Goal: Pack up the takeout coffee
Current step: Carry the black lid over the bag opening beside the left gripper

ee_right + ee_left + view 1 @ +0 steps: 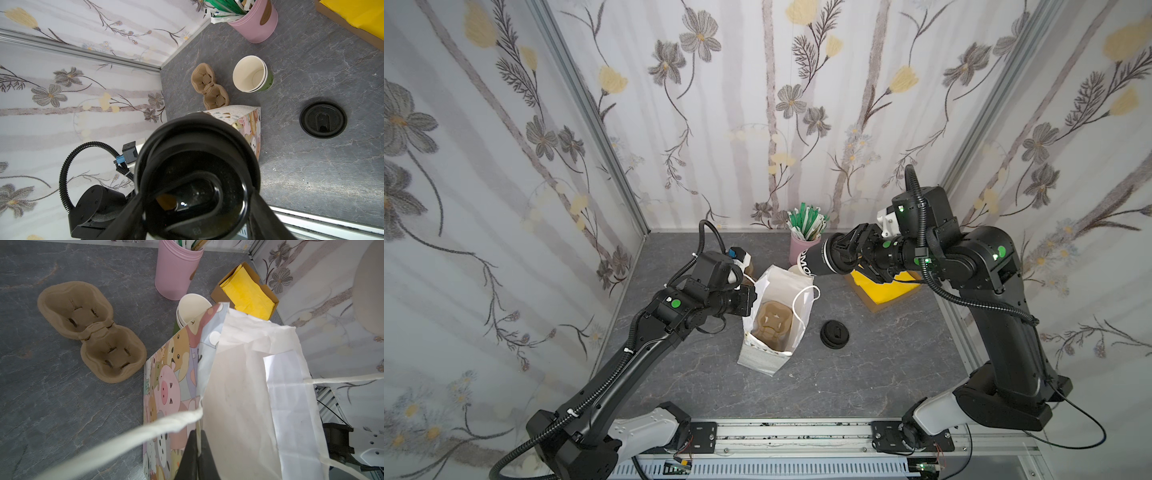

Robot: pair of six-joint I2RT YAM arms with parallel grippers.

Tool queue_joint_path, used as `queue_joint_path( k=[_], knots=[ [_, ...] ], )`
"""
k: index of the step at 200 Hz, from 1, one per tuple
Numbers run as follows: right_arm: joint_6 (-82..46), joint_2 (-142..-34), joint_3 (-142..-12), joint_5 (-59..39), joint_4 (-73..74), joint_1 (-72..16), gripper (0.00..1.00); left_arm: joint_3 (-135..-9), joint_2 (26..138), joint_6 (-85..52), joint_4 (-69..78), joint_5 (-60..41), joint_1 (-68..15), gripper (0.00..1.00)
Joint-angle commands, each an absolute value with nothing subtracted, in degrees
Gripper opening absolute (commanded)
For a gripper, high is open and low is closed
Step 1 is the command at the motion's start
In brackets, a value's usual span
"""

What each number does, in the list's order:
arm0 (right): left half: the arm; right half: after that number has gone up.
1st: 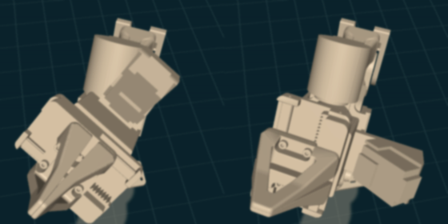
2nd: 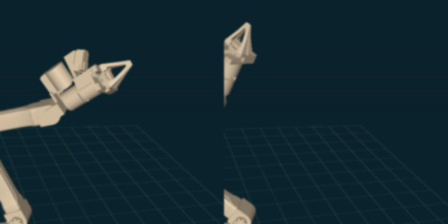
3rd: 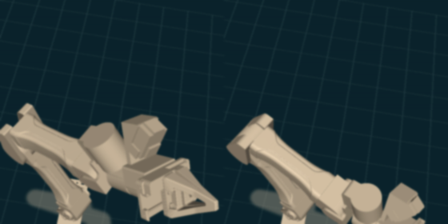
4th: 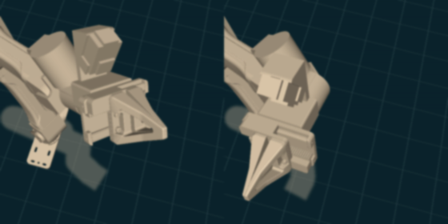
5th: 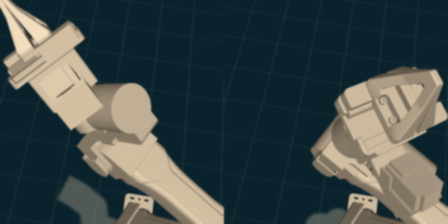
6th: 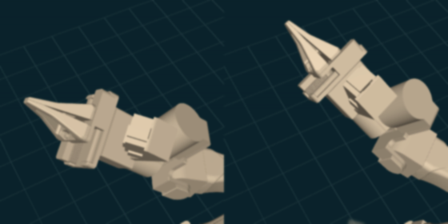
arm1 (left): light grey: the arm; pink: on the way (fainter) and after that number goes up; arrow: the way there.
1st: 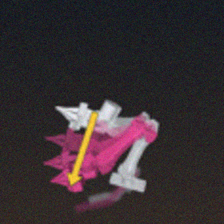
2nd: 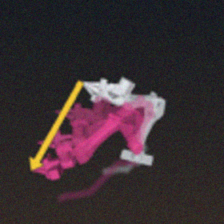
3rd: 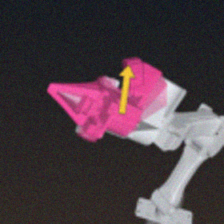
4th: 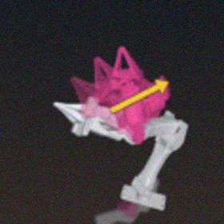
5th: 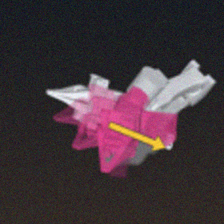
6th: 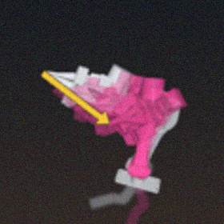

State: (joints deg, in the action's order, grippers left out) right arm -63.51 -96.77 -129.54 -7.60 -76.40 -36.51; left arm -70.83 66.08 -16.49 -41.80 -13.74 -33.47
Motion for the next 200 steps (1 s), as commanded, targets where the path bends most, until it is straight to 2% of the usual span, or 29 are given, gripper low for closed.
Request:
queue_joint_path(
  k=[1,88,200],
  knots=[
    [-63.55,-98.07,-129.81,-9.46,-73.02,-37.17,0.46,-71.52,66.51,-16.42,-40.38,-14.21,-33.55,0.0],
    [-61.44,-103.98,-129.81,-10.03,-71.93,-42.33,0.46,-73.65,68.19,-17.53,-40.36,-14.57,-33.69,0.0],
    [-52.24,-111.23,-132.09,-4.19,-77.72,-46.53,0.41,-72.82,68.37,-21.73,-40.28,-13.71,-33.63,0.0]
  ],
)
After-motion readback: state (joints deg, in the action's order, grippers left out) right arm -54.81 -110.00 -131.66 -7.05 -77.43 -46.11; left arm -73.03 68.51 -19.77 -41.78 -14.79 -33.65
